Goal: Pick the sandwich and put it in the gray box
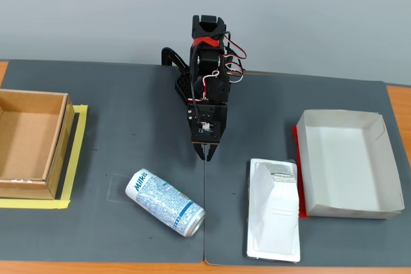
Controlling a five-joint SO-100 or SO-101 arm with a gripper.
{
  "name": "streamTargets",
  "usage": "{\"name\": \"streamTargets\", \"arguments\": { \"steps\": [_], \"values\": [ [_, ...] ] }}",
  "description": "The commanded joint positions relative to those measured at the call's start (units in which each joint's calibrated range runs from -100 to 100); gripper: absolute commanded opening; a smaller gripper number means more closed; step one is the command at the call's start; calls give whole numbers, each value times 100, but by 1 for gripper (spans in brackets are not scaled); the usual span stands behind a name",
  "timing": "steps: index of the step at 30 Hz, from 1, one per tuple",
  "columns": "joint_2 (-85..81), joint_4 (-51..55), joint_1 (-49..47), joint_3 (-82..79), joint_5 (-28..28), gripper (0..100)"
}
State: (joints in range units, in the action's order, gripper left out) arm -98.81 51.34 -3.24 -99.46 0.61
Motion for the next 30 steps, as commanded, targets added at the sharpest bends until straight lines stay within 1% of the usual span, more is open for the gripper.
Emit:
{"name": "streamTargets", "arguments": {
  "steps": [1, 24, 30],
  "values": [
    [-51, 22, 15, -27, -22, 2],
    [8, 126, 15, 109, -53, 2],
    [703, 465, 7, 724, -17, 2]
  ]
}}
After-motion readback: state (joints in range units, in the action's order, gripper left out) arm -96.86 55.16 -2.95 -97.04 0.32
